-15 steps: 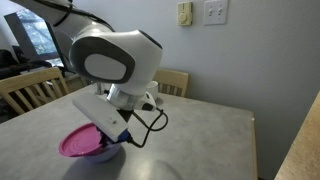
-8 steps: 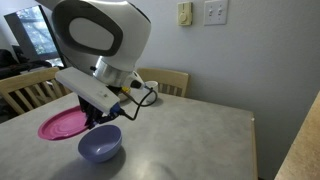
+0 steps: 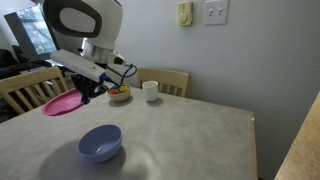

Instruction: Place the pink plate on the table

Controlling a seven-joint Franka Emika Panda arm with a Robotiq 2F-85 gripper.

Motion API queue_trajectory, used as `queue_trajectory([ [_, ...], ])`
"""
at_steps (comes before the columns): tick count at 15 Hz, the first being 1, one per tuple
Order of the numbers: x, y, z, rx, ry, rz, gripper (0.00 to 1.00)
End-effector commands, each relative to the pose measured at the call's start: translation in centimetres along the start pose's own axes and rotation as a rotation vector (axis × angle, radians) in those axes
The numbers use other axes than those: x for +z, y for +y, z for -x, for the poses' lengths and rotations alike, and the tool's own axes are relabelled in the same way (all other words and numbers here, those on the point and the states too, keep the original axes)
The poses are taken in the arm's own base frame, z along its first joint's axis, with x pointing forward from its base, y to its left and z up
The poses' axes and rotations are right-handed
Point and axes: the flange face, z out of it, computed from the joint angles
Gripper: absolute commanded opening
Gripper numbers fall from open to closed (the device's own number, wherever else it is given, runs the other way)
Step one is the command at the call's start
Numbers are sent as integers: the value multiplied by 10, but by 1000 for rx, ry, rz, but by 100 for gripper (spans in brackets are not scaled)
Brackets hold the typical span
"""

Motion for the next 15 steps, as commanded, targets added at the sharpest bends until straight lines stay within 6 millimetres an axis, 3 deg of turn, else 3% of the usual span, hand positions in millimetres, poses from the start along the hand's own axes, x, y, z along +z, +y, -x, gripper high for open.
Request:
queue_trajectory([
  [1, 5, -42, -41, -25, 0, 72, 2],
  [5, 24, -83, -83, -81, -64, 169, 2],
  [8, 46, -95, -112, -138, -124, 205, 2],
  [15, 115, -75, -161, -171, -294, 137, 2],
])
